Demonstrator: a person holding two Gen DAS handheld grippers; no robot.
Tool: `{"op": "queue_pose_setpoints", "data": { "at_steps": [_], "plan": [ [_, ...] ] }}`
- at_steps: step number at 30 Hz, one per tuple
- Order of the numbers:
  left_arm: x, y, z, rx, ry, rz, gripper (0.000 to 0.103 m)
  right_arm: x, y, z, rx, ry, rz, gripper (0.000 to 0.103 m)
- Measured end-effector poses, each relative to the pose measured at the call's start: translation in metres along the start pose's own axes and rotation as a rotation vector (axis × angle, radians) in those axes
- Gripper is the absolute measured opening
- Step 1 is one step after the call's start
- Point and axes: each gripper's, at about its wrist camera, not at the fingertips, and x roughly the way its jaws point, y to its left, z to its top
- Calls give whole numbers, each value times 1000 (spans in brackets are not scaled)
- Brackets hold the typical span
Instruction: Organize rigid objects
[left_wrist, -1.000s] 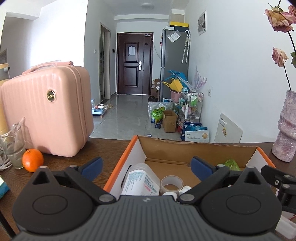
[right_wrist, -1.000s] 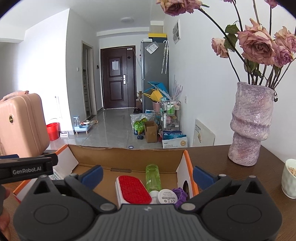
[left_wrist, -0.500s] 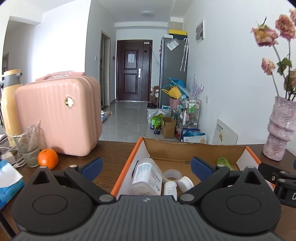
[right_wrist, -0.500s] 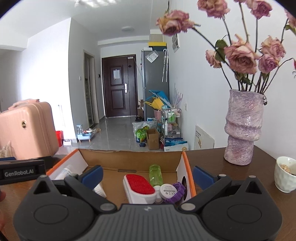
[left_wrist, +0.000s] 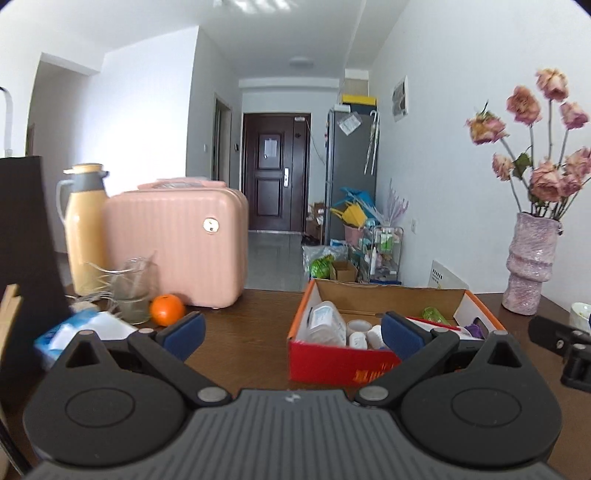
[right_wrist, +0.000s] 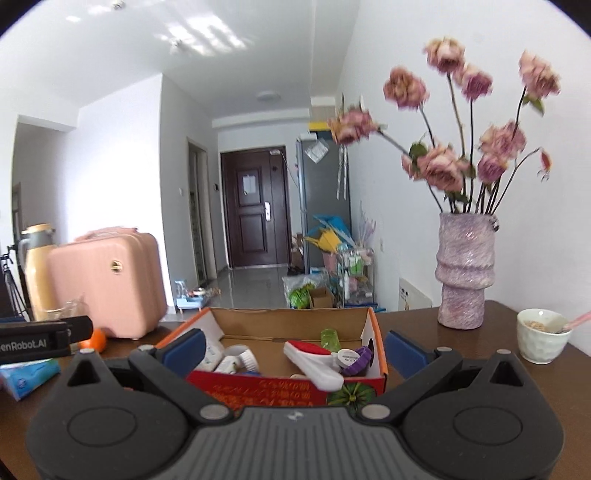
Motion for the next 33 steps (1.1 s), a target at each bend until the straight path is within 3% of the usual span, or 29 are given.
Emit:
{"op": "queue_pose_setpoints", "data": {
  "at_steps": [9,16,22,33],
  "plan": [
    [-95,28,-42,-5,-37,23,103,-94,10,-40,-53,2,18,103],
    [-145,40,-78,-14,-31,44,103,-147,12,-67,-49,4,12,103],
    [-175,38,-100,16,-63,62,103,-173,12,-82,-48,1,24,103],
    [-195,34,-102,27,-99,48,103,-188,15,-86,-48,-10,27,103]
  ]
}}
